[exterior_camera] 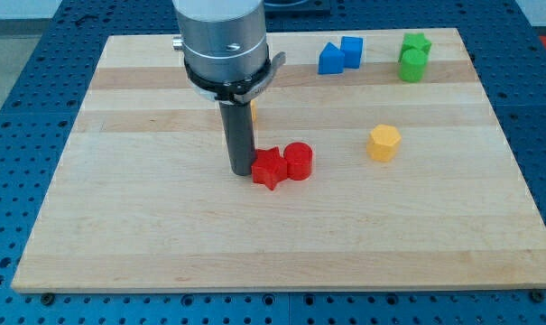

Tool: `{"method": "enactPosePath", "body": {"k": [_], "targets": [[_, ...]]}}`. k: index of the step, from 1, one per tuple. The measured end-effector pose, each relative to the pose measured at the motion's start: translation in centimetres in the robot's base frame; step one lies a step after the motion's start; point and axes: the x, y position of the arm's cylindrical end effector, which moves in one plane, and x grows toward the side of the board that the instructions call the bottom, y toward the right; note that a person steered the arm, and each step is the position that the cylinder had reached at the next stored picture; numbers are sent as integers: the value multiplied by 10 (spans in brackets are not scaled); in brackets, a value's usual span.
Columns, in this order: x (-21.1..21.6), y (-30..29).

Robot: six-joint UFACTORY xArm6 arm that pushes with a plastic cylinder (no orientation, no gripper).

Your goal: Push the red star along with the red circle towards right

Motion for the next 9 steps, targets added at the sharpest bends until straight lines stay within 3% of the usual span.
{"method": "enactPosePath", "body": {"k": [2,4,5,7,9], "targets": [[0,10],[27,-43],[32,-22],[-6,1],[4,2]]}}
